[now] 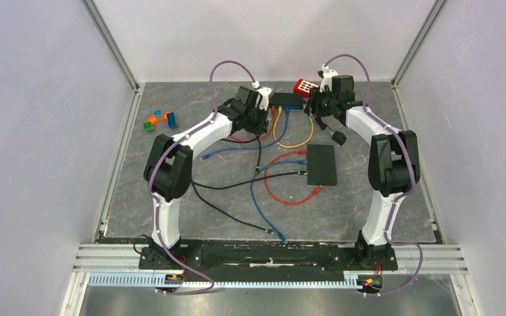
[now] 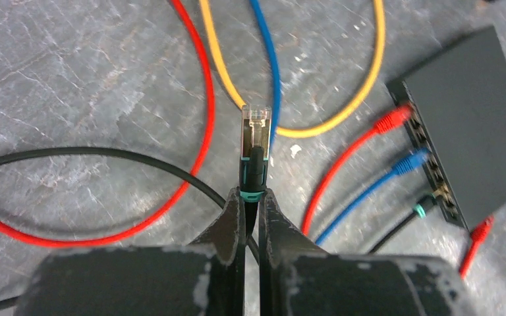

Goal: Insert the plug into the switch port
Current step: Insert the connector into the switch port.

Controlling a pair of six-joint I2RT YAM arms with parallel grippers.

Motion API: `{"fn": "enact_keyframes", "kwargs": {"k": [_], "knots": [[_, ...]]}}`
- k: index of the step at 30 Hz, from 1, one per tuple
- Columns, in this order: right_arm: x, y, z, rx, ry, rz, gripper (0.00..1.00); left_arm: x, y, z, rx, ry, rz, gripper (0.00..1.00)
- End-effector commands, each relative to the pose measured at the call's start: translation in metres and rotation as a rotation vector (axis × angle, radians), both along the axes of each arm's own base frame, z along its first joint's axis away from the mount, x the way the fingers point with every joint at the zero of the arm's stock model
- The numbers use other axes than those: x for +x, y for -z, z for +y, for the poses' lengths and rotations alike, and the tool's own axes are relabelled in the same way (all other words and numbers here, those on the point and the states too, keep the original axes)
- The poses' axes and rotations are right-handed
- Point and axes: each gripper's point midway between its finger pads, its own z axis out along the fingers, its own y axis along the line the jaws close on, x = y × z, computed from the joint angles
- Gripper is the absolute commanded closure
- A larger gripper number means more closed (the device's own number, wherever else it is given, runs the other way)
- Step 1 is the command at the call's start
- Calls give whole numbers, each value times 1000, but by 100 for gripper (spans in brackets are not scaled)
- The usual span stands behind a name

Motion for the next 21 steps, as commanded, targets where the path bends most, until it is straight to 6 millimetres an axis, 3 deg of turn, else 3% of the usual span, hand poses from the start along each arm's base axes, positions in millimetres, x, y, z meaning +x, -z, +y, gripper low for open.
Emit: {"fn": "enact_keyframes", "kwargs": {"k": [1, 4, 9, 13, 17, 21], "knots": [[-42, 6, -12, -51, 56, 156, 45, -43, -25, -22, 25, 172, -91, 98], [-83, 16, -29, -80, 86, 222, 42, -63, -18, -34, 71, 260, -120, 98], [-126, 19, -50, -87, 102, 236, 42, -95, -4, -58, 126, 389, -122, 98], [-146, 26, -53, -26, 59, 230, 44, -115, 6, -71, 144, 474, -124, 98], [-152, 43, -58, -25, 7, 253, 43, -119, 22, -72, 198, 533, -88, 98], [-158, 59, -49, 1, -51, 275, 43, -121, 32, -70, 230, 552, -73, 98]]}}
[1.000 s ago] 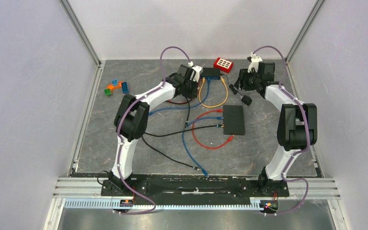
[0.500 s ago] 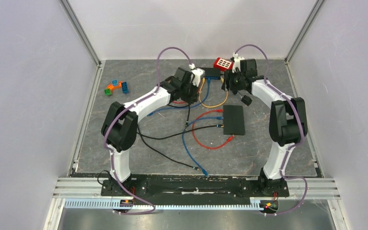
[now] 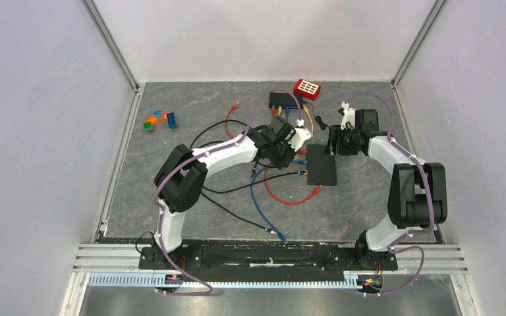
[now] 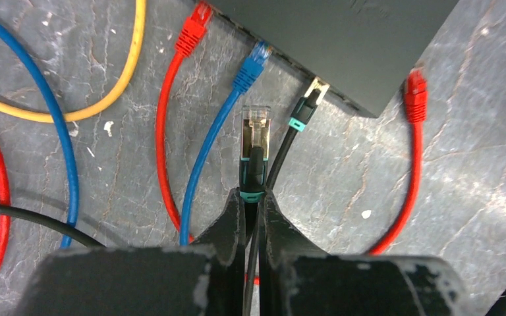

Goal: Insert the plug into the switch port
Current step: Insert the connector into the switch port.

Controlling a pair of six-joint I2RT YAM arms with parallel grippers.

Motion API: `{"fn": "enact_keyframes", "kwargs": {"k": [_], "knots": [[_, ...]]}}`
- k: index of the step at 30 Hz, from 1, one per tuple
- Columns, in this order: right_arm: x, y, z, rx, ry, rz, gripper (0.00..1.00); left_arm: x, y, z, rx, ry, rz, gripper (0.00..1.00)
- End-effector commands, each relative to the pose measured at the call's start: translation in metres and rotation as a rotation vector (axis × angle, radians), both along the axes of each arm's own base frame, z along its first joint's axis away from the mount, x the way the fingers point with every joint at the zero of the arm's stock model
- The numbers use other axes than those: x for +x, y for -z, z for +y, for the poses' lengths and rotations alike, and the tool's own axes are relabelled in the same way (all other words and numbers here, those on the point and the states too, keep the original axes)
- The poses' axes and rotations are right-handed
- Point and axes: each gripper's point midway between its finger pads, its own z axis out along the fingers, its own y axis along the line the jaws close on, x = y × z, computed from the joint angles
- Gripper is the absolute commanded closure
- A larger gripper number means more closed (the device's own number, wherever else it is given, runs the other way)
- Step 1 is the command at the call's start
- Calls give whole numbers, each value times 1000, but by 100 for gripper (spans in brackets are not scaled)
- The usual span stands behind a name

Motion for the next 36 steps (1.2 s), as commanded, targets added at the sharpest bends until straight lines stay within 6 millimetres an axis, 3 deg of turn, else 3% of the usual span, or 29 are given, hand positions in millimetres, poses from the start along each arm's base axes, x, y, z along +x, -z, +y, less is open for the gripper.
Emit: {"fn": "enact_keyframes", "kwargs": {"k": [1, 6, 12, 16, 26, 36], "knots": [[-2, 11, 15, 53, -105, -25, 43, 1, 8, 3, 49, 59, -20, 98], [6, 25, 28, 101, -221, -24, 47, 10, 17, 13, 135, 62, -64, 98], [23, 26, 34, 80, -351, -123, 49, 17, 13, 16, 188, 83, -79, 98], [23, 30, 35, 68, -421, -127, 51, 20, 11, 21, 225, 79, -83, 98], [18, 28, 48, 77, -543, -196, 55, 8, 33, 21, 286, 157, 24, 98], [13, 26, 55, 88, -560, -218, 56, 24, 41, 12, 318, 162, 11, 98]]}}
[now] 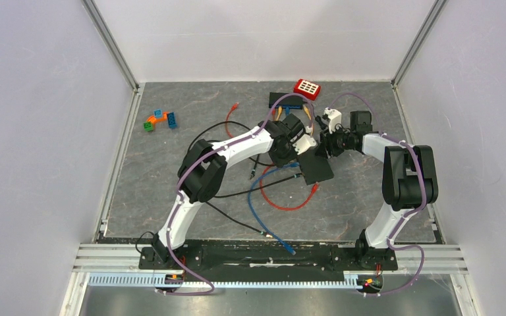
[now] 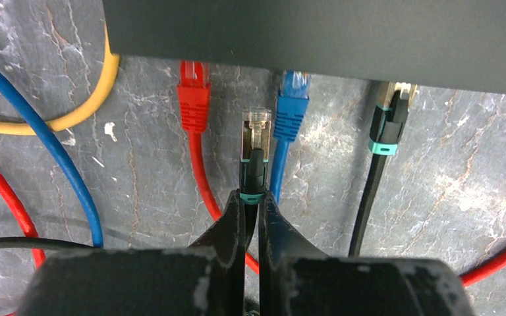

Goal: Insert the plug into the switch port
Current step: Insert the connector into the switch port.

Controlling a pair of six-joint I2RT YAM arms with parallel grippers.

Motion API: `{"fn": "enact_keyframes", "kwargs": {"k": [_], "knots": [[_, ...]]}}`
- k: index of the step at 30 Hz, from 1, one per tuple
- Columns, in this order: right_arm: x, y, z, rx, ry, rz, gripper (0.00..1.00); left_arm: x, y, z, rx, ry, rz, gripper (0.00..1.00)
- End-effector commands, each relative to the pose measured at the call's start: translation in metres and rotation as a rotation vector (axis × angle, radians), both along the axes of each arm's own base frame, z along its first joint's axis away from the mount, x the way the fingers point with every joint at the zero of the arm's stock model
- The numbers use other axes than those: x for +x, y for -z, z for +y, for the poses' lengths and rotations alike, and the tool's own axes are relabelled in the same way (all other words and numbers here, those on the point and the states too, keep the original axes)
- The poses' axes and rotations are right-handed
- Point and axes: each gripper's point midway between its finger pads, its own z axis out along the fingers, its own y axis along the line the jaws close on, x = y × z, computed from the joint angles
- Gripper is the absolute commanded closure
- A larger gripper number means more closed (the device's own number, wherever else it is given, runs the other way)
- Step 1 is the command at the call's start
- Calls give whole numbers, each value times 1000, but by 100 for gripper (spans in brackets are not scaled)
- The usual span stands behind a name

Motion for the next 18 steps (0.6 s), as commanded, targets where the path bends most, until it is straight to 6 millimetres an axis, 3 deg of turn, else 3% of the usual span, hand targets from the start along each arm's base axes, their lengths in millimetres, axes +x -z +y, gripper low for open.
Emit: {"fn": "enact_keyframes", "kwargs": {"k": [1, 18], "knots": [[-5, -3, 15, 23, -65, -36, 56, 8, -3, -8, -2, 42, -23, 98], [-13, 3, 18, 37, -56, 2, 57, 19, 6, -9, -23, -77, -54, 98]]}}
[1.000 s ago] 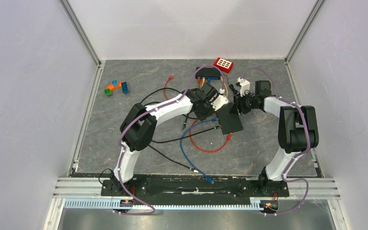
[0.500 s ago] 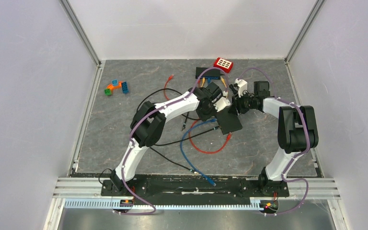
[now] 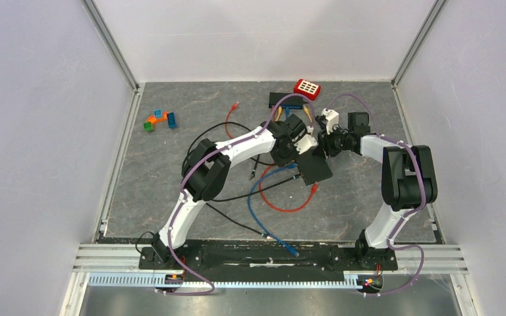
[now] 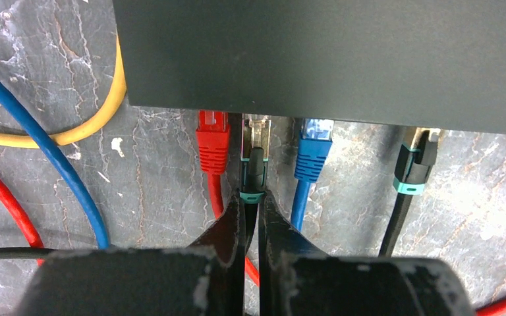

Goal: Insert the plug into the switch port
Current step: Insert the connector into the switch port.

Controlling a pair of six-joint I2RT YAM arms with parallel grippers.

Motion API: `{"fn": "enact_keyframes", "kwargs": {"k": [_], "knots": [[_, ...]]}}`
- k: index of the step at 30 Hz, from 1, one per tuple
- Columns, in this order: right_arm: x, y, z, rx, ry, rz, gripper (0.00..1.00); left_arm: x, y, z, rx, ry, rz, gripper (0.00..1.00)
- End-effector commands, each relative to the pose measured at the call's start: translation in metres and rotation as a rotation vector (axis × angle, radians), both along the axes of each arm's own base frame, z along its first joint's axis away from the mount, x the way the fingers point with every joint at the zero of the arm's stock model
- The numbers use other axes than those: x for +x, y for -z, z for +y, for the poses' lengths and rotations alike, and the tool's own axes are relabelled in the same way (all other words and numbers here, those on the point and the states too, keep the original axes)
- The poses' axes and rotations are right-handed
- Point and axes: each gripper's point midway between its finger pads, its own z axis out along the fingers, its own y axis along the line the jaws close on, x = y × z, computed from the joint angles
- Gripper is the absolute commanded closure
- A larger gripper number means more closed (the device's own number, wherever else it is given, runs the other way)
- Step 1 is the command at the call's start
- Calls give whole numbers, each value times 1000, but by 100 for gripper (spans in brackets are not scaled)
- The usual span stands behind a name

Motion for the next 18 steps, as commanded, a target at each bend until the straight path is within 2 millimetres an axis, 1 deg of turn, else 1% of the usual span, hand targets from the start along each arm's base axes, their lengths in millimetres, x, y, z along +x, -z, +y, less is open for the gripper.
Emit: {"fn": "enact_keyframes", "kwargs": {"k": [1, 5, 14, 18], "knots": [[-13, 3, 8, 21, -24, 37, 57, 10, -4, -3, -31, -64, -42, 98], [-16, 7, 9, 36, -24, 69, 56, 8, -1, -3, -38, -77, -24, 98], [-27, 16, 15, 72, -46, 140, 55, -3, 5, -13, -113, -78, 27, 98], [-35, 21, 17, 87, -43, 191, 55, -8, 9, -15, -129, -79, 56, 98]]}}
